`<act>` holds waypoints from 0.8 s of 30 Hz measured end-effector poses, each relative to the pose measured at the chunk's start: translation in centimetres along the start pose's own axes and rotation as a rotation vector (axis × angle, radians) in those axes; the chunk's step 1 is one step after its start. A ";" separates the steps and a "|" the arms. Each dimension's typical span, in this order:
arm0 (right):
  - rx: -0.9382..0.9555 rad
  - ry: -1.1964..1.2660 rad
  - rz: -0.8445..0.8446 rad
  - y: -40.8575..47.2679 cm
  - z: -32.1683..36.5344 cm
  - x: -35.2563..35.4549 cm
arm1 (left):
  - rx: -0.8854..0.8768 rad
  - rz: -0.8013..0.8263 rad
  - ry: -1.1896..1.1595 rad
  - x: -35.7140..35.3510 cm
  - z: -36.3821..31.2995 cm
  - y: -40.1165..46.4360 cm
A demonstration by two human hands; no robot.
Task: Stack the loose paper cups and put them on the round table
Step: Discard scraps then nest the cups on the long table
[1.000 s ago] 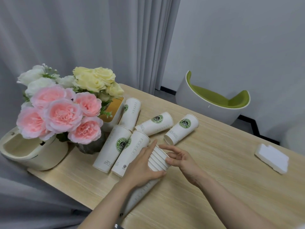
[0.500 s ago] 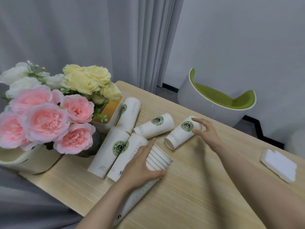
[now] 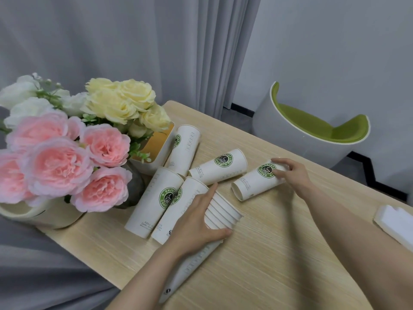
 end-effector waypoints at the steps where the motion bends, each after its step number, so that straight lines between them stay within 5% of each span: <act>1: -0.004 0.005 -0.012 -0.1 -0.2 0.3 | -0.005 0.004 0.002 -0.1 -0.1 0.0; 17: 0.061 0.270 -0.017 -9.1 1.5 6.2 | -0.090 -0.027 0.063 -0.8 -2.3 -2.0; 24: 0.114 0.383 0.119 -11.9 4.3 6.5 | -0.107 -0.018 0.072 -1.2 -2.8 -2.5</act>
Point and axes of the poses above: each hand's wrist, its own y-axis towards the middle knuckle, its own x-axis out of the back of the hand, z = x × y, the point moved 7 cm from there along y, towards the middle knuckle
